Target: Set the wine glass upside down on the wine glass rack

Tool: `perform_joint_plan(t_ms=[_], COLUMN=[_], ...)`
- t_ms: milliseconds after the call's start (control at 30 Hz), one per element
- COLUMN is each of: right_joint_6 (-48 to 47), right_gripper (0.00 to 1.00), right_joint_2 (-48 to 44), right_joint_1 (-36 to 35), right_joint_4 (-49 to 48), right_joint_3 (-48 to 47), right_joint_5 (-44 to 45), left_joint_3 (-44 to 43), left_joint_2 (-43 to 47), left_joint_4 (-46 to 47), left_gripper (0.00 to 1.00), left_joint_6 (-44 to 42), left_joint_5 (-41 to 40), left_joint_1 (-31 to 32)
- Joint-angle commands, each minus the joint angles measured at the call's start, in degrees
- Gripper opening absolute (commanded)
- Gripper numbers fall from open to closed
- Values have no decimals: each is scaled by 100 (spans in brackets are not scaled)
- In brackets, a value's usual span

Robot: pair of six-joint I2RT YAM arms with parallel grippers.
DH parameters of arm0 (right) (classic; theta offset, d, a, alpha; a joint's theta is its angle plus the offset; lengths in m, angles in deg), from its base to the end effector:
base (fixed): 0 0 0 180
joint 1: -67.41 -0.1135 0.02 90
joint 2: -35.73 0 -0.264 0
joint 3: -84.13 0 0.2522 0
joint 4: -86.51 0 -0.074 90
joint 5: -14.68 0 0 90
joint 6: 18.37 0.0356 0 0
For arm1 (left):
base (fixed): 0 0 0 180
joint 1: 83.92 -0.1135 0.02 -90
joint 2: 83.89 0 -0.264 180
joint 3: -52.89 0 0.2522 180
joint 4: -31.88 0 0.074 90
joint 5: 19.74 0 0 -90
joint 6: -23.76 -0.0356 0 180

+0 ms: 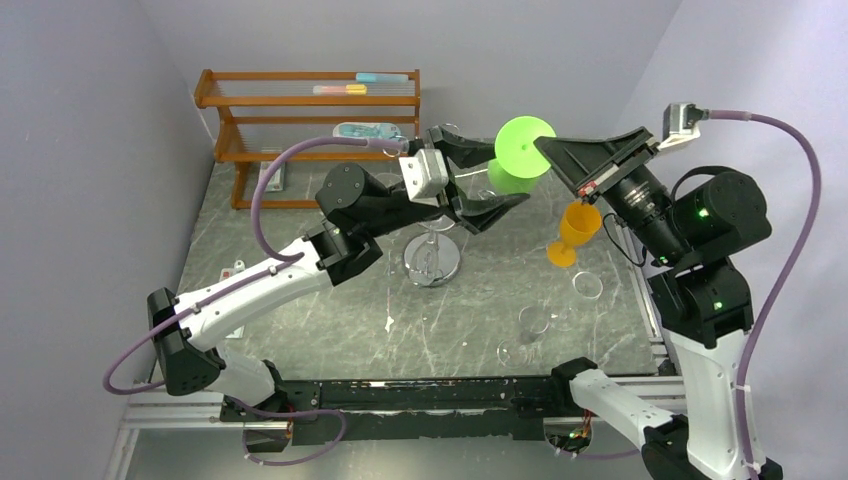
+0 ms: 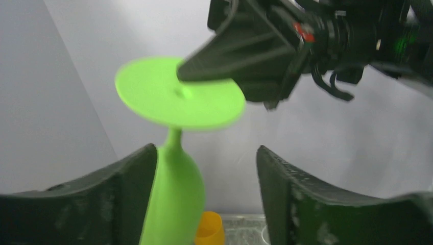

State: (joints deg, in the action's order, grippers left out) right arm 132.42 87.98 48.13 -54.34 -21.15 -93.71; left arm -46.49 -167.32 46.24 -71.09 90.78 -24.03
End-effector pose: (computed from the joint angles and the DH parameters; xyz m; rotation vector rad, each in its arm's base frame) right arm 0.1045 0.0485 0.5496 0.2338 1.4639 1.3726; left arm 0.1522 -0.2874 0.4992 0.8693 0.7325 -1.0471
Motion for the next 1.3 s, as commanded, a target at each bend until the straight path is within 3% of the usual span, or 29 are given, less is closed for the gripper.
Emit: perform_joint_plan(t_ms=[0,100,233,600,867,1267], right_joint_6=[-287,-525,-866,-1617,-1530,-1182], right_gripper=[0,0,0,0,0,0], right_joint_2=[-14,13,50,791,1879,2357], right_joint_1=[21,22,22,22,23,61], right_joint_4=[485,690,568,-1098,-1600,-1820], right_joint_3=[-453,-665,-564,633,586,1036], right_joint_5=[1115,1729,2245,2801,2240,813], left_joint_3=[402,503,565,754,1246,1969], left_joint_2=[233,399,704,1849,2810,3606], left_joint_4=[315,237,-192,-2757,-3894,-3641], left_gripper=[79,88,92,97,97,97], left_joint_6=[246,398,449,857,1003,784], left_joint_5=[78,-12,-515,-3551,-5036,-5734], left_joint_1=[39,39,39,39,39,39])
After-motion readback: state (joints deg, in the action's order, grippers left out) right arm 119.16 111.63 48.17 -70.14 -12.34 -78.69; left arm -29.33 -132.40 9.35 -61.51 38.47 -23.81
